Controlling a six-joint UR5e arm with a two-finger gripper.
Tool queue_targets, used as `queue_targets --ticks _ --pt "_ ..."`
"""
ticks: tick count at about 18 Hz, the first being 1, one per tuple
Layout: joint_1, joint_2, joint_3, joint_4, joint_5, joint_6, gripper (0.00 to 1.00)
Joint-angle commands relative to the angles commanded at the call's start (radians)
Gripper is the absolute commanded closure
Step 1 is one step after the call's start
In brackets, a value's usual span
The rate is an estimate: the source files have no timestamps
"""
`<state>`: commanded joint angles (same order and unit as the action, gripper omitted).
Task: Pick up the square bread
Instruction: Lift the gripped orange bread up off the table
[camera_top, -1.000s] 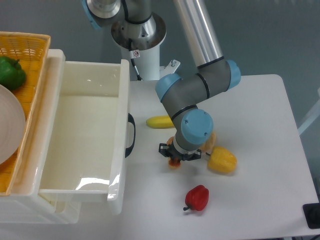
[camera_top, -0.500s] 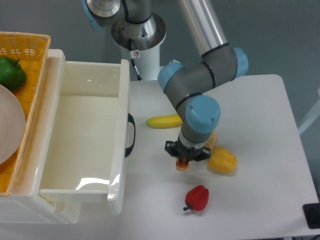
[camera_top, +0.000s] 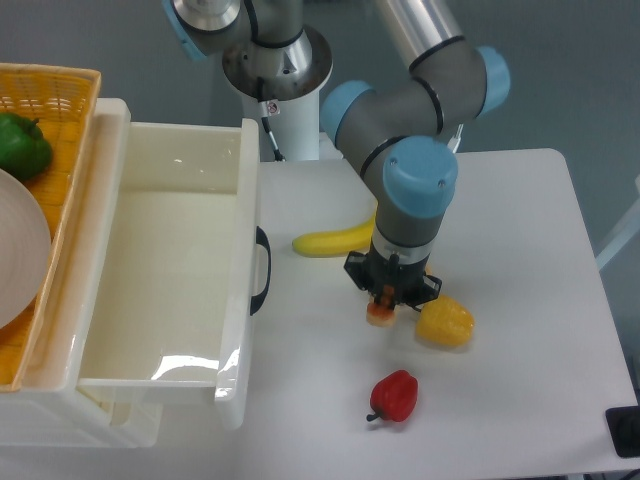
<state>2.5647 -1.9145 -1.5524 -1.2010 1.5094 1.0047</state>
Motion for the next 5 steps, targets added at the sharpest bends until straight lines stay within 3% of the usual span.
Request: queue_targets --ticks 5 --pt "0.020 0.017 -0.015 -0.019 -0.002 0.031 0.72"
